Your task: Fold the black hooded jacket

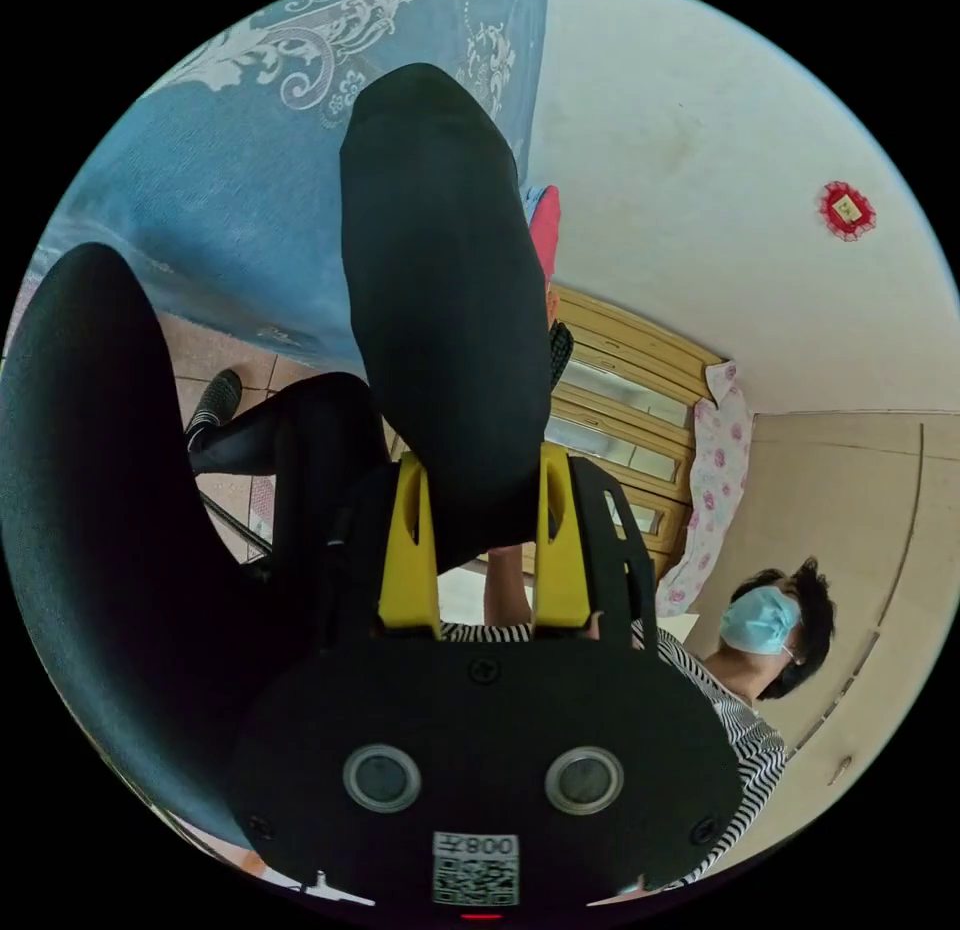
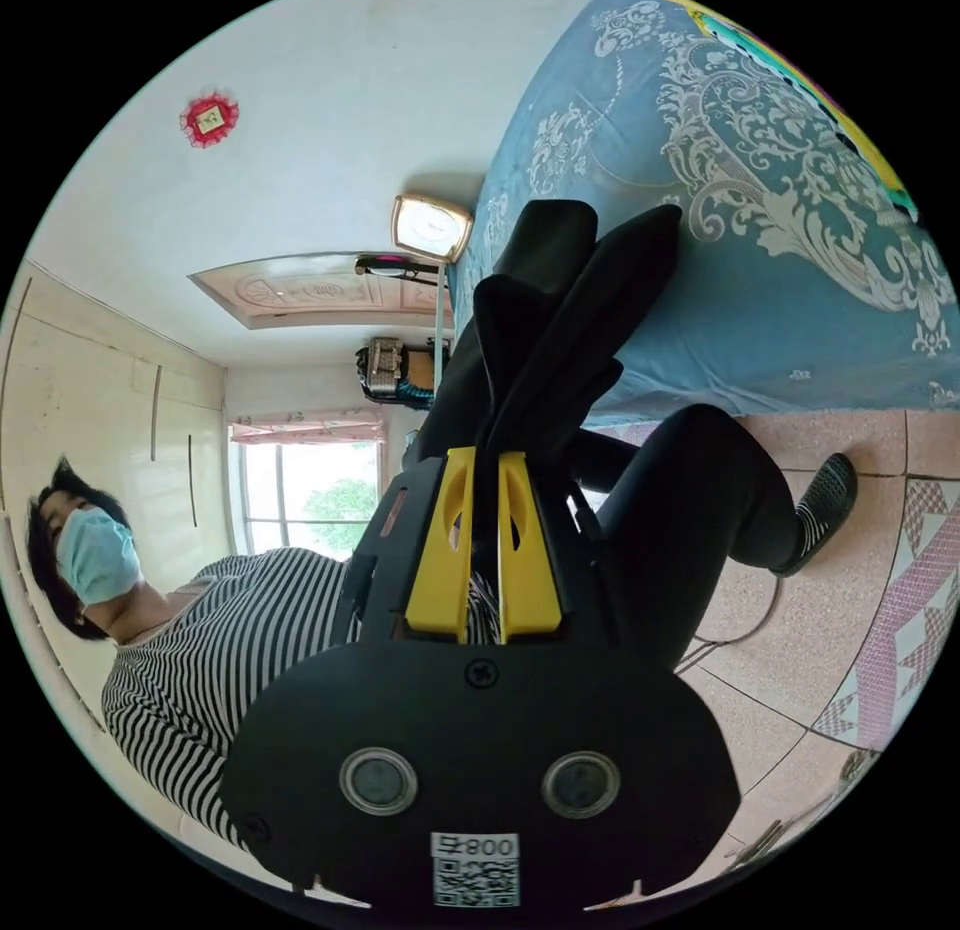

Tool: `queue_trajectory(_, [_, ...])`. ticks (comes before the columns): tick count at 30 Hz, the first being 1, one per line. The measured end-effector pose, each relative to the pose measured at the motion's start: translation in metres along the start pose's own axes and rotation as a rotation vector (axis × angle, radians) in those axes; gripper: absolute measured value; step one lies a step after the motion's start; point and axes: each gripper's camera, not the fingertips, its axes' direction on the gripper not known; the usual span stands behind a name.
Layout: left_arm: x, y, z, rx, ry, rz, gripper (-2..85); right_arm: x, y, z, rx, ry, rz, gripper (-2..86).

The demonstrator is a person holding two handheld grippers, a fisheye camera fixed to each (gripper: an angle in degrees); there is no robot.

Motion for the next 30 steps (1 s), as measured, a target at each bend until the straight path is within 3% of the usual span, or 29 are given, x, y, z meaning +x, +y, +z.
queue_trajectory(9, [0.064,-0.061,0.078,-0.002,-0.084,-0.153,15.2,0.032,-0.093,-0.058,-0.131,-0.013,0.1,1.8])
queue_trajectory(14, [0.116,-0.097,0.134,-0.009,-0.077,-0.203,15.0,0.034,-0.135,-0.117,-0.1,-0.088,0.16,2.2])
queue_trajectory(25, [0.217,-0.179,0.299,-0.039,-0.064,-0.109,15.0,0.023,-0.224,-0.274,-0.095,-0.059,0.026,2.0])
queue_trajectory(30, [0.242,-0.261,0.373,-0.051,-0.047,-0.036,15.0,0.051,-0.303,-0.331,-0.057,-0.029,-0.017,1.9])
